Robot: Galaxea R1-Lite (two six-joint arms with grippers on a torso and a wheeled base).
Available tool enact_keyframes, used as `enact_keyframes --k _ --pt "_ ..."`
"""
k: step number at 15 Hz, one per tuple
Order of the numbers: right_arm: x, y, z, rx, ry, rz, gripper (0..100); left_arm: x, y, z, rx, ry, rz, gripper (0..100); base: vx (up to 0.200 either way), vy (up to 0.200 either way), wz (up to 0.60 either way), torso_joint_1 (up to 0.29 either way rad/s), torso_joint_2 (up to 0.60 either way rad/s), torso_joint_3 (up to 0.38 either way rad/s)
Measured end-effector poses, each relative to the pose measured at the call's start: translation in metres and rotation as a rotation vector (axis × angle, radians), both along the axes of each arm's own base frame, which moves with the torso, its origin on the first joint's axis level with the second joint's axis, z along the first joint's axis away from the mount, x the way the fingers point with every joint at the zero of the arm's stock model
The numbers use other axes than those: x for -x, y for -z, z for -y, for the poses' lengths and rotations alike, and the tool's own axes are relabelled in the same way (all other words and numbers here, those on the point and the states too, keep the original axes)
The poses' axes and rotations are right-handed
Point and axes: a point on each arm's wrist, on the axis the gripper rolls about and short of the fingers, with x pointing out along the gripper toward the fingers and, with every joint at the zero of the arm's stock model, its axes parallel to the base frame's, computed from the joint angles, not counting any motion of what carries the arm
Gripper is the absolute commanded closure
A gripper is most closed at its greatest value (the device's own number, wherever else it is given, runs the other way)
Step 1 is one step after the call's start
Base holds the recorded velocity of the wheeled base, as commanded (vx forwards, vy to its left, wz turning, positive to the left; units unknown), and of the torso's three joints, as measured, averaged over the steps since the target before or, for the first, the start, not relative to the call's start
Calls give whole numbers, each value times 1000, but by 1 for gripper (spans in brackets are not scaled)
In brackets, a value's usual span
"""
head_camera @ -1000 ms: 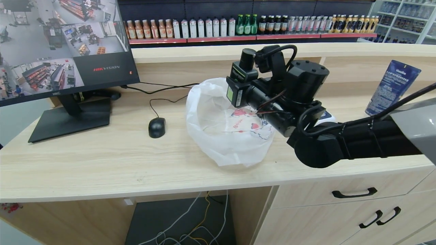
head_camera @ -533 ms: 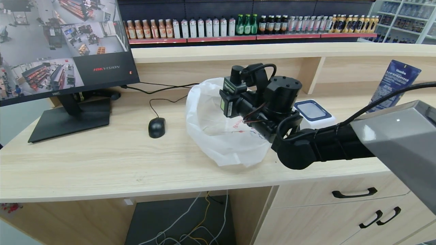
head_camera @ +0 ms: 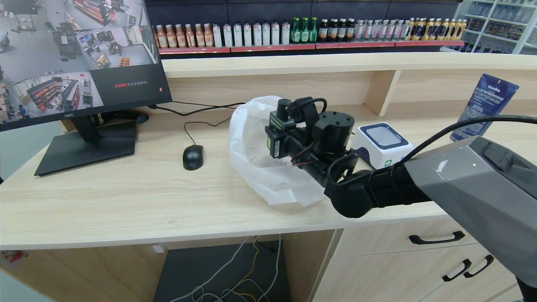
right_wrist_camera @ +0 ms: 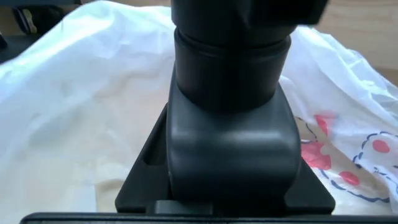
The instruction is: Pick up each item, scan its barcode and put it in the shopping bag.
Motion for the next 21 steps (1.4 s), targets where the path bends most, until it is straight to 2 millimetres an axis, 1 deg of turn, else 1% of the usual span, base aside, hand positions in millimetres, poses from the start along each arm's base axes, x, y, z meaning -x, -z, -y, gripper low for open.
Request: enact_keyframes --k 4,7,17,21 --pt "-4 15 -3 5 -1 -31 100 0 0 0 0 0 0 0 0 0 0 0 0 0" --pt "-5 22 -5 7 -4 -37 100 0 0 0 0 0 0 0 0 0 0 0 0 0" --pt "-5 32 -9 13 -10 -45 100 0 0 0 0 0 0 0 0 0 0 0 0 0" --pt "-5 33 -11 7 2 -49 100 0 0 0 0 0 0 0 0 0 0 0 0 0"
